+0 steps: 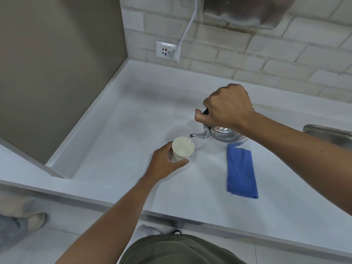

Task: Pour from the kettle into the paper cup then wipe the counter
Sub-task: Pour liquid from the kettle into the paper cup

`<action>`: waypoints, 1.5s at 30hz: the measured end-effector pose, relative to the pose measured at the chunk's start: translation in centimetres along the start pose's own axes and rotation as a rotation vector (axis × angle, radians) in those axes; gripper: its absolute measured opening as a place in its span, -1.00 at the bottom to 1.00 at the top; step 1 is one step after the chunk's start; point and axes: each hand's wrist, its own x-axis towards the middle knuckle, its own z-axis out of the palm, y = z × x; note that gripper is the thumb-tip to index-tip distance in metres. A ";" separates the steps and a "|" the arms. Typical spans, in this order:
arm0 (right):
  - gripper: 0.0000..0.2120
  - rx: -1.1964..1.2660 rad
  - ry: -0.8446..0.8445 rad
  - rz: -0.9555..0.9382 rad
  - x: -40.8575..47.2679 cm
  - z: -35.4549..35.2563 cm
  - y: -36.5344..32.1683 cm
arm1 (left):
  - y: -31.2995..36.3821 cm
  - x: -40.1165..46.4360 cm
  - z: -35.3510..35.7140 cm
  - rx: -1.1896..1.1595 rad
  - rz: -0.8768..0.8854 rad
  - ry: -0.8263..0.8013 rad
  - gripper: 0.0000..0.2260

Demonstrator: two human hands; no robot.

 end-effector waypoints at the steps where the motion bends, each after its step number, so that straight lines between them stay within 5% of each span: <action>1: -0.53 0.001 -0.002 0.001 0.0 -0.1 0.0 | -0.1 0.0 0.0 -0.002 -0.001 -0.001 -0.39; 45: -0.52 -0.044 0.011 -0.026 0.1 -0.3 0.0 | -0.1 -0.1 -0.1 -0.026 0.011 -0.007 -0.41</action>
